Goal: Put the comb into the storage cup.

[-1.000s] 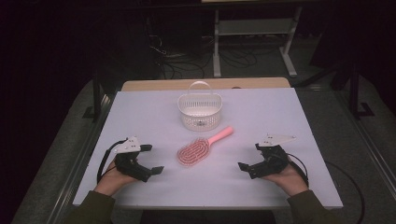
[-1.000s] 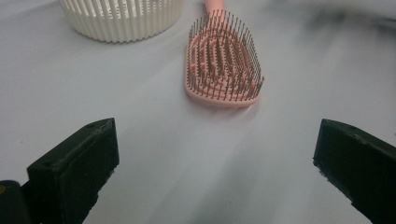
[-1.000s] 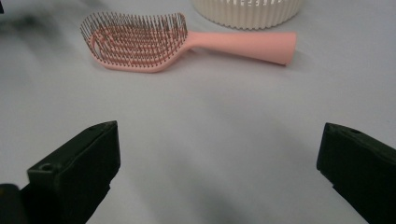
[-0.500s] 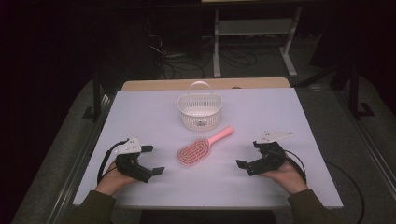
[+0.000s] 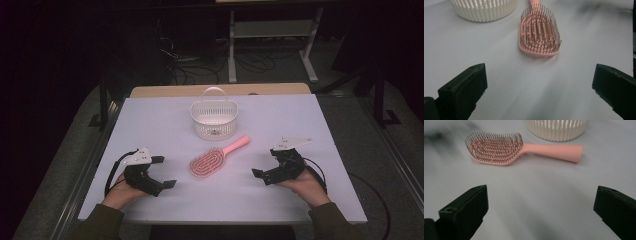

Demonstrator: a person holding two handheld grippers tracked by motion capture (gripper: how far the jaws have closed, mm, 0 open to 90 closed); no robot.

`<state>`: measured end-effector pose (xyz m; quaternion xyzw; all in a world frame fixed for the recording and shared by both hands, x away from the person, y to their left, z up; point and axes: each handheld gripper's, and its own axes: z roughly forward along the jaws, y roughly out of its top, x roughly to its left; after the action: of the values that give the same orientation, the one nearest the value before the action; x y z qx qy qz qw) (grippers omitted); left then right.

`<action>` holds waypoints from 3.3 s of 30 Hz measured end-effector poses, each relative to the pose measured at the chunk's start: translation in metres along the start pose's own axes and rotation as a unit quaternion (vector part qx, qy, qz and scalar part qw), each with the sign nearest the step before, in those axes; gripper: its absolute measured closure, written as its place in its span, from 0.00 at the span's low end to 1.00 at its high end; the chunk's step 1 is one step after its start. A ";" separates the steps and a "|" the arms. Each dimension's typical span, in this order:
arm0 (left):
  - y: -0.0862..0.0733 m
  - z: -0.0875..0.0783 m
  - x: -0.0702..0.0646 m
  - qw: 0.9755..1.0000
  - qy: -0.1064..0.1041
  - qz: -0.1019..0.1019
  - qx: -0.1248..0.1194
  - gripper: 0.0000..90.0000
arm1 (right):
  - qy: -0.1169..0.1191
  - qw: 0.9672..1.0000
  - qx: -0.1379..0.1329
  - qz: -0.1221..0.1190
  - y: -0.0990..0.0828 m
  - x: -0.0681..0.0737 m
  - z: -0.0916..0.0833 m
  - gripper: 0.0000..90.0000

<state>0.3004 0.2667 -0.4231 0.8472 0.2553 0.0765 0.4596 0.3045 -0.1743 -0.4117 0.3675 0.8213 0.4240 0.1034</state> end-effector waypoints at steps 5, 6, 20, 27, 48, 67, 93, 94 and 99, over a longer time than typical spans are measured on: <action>0.000 -0.001 -0.001 1.000 -0.001 0.000 -0.001 0.00 | -0.001 1.000 -0.001 0.000 0.004 -0.001 0.000 0.00; 0.000 -0.001 -0.001 1.000 -0.001 0.001 -0.001 0.00 | -0.001 1.000 -0.001 0.000 0.004 -0.001 0.000 0.00; 0.001 -0.001 0.000 1.000 -0.005 -0.003 -0.007 0.00 | -0.003 1.000 0.001 0.000 0.012 -0.003 0.005 0.00; 0.000 -0.002 0.000 1.000 -0.006 -0.005 -0.010 0.00 | -0.004 1.000 0.005 -0.002 0.016 -0.004 0.010 0.00; 0.000 -0.003 -0.001 1.000 -0.007 -0.005 -0.010 0.00 | 0.001 1.000 0.000 -0.005 0.037 -0.009 0.019 0.00; 0.000 -0.004 -0.001 1.000 -0.007 -0.006 -0.015 0.00 | 0.002 1.000 0.007 -0.009 0.051 -0.013 0.023 0.00; 0.000 -0.004 -0.002 1.000 -0.007 -0.007 -0.018 0.00 | -0.021 0.999 0.028 -0.011 0.075 -0.020 0.041 0.16; 0.000 -0.004 -0.001 1.000 -0.007 -0.007 -0.018 0.00 | -0.021 0.999 0.030 -0.011 0.075 -0.021 0.042 0.16; 0.000 -0.004 -0.001 1.000 -0.007 -0.006 -0.018 0.00 | -0.023 0.999 0.036 -0.009 0.076 -0.023 0.046 0.22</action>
<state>0.2978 0.2694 -0.4205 0.8376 0.2559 0.0719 0.4772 0.3820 -0.1333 -0.3841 0.3731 0.8366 0.3847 0.1135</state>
